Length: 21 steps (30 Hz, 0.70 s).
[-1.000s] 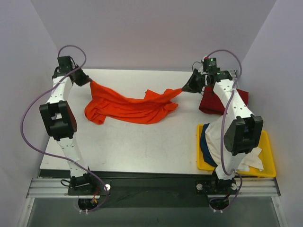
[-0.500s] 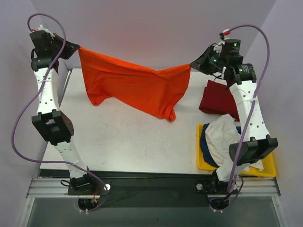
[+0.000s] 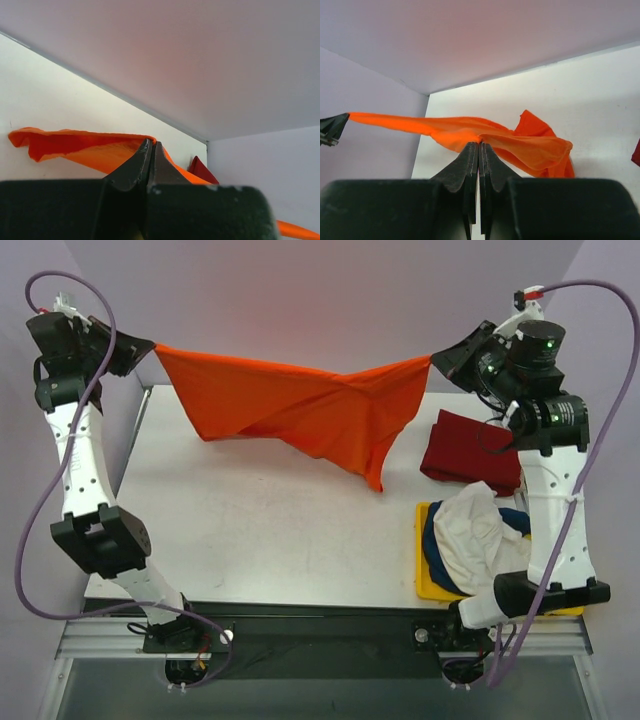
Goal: Fold and stack the t-shirts
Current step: Flatten out the tshirt
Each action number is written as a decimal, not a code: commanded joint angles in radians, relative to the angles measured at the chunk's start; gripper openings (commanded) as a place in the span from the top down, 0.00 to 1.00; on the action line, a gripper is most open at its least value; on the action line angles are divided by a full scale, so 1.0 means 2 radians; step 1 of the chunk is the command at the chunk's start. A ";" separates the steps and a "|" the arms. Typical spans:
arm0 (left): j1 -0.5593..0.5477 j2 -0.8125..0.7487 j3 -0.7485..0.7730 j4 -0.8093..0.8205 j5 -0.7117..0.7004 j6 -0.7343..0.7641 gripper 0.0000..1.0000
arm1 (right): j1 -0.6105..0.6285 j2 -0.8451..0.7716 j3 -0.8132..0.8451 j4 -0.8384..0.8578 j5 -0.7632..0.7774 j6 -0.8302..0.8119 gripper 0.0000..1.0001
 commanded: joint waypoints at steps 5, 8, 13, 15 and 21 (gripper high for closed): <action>-0.006 -0.085 -0.121 0.009 0.013 0.022 1.00 | -0.004 -0.053 -0.059 0.021 0.049 -0.016 1.00; -0.011 -0.042 -0.155 -0.027 0.044 0.055 1.00 | -0.007 -0.034 -0.117 0.023 0.038 -0.017 1.00; -0.037 0.082 -0.162 -0.082 0.037 0.138 0.87 | -0.010 0.059 -0.170 0.029 -0.005 -0.023 1.00; -0.046 0.119 -0.174 -0.064 0.032 0.139 0.81 | -0.009 0.106 -0.174 0.032 -0.021 -0.027 1.00; -0.070 0.165 -0.167 -0.061 -0.001 0.156 0.53 | -0.004 0.187 -0.177 0.032 -0.046 -0.029 1.00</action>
